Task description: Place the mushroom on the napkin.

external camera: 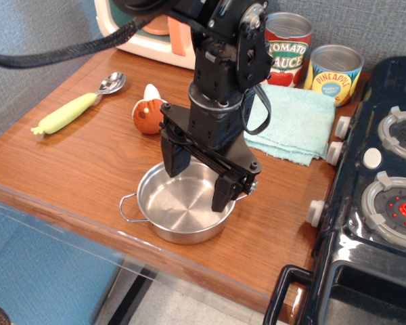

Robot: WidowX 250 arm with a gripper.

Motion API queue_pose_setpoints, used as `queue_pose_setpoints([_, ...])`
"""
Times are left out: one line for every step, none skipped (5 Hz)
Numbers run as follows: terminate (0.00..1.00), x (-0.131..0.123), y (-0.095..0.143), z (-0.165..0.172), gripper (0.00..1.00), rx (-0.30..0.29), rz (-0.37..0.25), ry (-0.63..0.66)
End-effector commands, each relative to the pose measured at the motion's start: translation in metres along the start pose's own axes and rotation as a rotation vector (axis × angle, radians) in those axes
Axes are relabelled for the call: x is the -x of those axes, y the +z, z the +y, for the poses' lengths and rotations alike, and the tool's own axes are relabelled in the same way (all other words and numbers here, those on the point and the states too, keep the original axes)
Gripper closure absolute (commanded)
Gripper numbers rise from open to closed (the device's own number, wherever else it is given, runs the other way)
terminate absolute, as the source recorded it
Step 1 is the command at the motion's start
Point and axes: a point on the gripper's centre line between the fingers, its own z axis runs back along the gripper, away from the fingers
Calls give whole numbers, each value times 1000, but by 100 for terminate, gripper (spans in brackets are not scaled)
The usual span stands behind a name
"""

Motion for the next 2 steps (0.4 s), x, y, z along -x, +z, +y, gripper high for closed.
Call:
queue_pose_setpoints([0, 0, 0, 0, 0, 0, 0, 0])
queue_pose_setpoints([0, -27, 0, 29, 0, 36, -2, 110])
